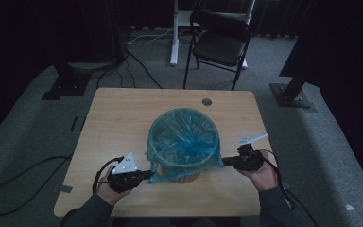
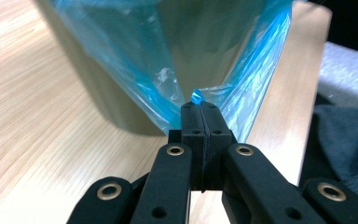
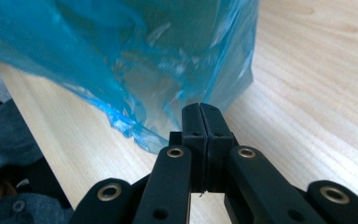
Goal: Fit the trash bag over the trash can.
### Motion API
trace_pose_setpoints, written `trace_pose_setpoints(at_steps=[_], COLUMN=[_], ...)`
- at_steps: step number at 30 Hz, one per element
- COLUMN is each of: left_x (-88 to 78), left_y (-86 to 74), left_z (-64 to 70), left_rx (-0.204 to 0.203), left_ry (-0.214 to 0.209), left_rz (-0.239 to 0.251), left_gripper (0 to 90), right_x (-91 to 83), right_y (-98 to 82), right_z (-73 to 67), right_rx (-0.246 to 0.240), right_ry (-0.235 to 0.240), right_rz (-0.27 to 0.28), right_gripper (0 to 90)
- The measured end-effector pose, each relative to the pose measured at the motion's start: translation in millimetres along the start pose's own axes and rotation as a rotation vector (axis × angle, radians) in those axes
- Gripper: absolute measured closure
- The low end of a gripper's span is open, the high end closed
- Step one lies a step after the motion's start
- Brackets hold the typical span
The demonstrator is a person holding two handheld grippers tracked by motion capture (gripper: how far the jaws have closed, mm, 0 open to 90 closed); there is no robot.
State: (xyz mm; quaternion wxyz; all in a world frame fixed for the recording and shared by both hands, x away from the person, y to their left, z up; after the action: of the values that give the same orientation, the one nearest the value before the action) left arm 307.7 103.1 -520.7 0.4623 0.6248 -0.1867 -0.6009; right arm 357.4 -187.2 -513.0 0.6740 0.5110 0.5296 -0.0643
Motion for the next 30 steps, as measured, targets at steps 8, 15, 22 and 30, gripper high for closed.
trace_pose_setpoints(at_steps=[8,15,22,30], left_x=[0.7,-7.6,-34.0,-46.6], left_y=[-14.0,-11.7,10.3,35.1], left_z=[-19.7,-29.1,-31.7,-34.9], left_rx=[-0.059,-0.103,-0.113,-0.09], left_ry=[0.073,0.117,0.122,0.126], left_rz=[-0.055,-0.022,0.123,0.183], left_gripper=[89.9,82.7,72.7,67.3], right_x=[6.4,5.0,-12.4,-22.7], right_y=[-6.6,-4.9,9.4,28.3], right_z=[0.5,3.9,9.9,11.2], right_rx=[0.002,0.012,0.027,0.033], right_ry=[0.001,-0.014,-0.042,-0.054], right_rz=[-0.024,-0.014,0.056,0.118], right_gripper=[89.8,86.7,77.2,74.7])
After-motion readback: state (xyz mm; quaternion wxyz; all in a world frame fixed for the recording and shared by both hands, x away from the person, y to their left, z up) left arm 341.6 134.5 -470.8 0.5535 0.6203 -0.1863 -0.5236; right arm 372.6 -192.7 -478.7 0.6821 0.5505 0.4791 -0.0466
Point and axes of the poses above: each handheld gripper's, and its own axes: x roughly forward along the jaws, y roughly out of its top, z roughly to its right, the point moved 10 cm from there along x, roughly forward along the jaws, and after that the axes turned 10 degrees about -y, right-handed, at the moved point
